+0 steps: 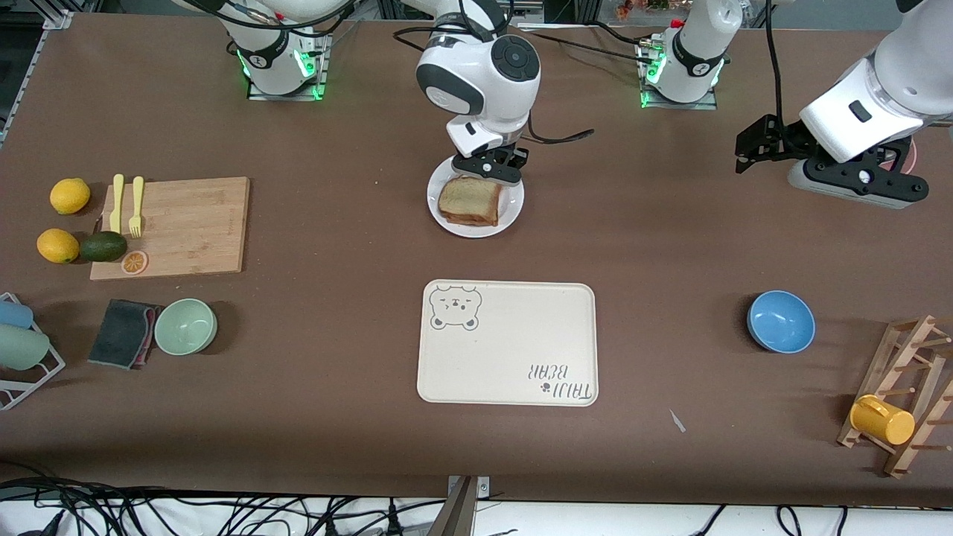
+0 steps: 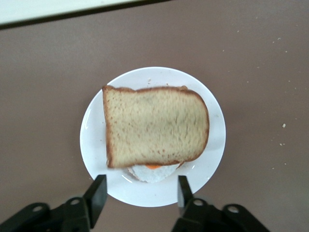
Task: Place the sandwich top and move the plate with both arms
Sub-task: 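Lower the bread onto the egg and open the right gripper, then withdraw the right gripper toward the cutting board while the left gripper lowers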
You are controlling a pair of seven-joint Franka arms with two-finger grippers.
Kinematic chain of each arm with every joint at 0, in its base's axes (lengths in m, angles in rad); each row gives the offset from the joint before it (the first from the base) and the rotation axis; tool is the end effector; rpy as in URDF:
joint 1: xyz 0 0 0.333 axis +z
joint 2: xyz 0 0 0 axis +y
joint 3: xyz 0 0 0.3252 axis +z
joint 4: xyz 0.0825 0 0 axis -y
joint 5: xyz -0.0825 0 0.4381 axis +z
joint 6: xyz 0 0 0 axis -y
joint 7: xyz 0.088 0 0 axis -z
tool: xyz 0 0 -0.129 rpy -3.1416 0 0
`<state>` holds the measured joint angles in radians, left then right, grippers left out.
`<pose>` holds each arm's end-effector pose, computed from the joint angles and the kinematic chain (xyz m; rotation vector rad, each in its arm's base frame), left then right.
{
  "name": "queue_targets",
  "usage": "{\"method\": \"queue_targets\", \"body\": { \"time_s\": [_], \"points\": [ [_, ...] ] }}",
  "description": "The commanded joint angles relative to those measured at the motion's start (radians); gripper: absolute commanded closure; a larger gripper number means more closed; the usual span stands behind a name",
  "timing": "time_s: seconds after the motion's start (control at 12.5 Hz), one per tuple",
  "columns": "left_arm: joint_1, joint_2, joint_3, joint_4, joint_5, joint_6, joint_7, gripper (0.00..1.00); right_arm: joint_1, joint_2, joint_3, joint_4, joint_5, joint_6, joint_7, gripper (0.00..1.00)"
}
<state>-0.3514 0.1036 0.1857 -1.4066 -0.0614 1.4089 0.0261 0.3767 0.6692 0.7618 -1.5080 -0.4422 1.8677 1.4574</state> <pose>0.6110 -0.1172 0.6207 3.0874 -0.3077 -0.1588 0.4125 0.6070 0.3052 3.0160 -0.3728 -0.0997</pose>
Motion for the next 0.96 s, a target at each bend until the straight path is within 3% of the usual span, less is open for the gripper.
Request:
{"method": "queue_targets", "body": {
  "time_s": [0.0, 0.16, 0.56, 0.88],
  "points": [
    [0.003, 0.008, 0.018, 0.029, 0.026, -0.024, -0.003, 0.00, 0.005, -0.104, -0.064, -0.009, 0.088, -0.028, -0.067, 0.00],
    [0.003, 0.008, 0.018, 0.029, 0.028, -0.024, 0.000, 0.00, 0.005, -0.189, -0.143, -0.037, 0.137, -0.076, -0.182, 0.00],
    [-0.018, 0.005, -0.027, 0.029, 0.028, -0.080, -0.006, 0.00, -0.007, -0.361, -0.341, -0.213, 0.152, -0.074, -0.414, 0.00],
    [-0.020, -0.002, -0.046, 0.029, 0.025, -0.099, -0.018, 0.00, -0.163, -0.506, -0.390, -0.310, 0.255, -0.062, -0.580, 0.00]
  ]
}}
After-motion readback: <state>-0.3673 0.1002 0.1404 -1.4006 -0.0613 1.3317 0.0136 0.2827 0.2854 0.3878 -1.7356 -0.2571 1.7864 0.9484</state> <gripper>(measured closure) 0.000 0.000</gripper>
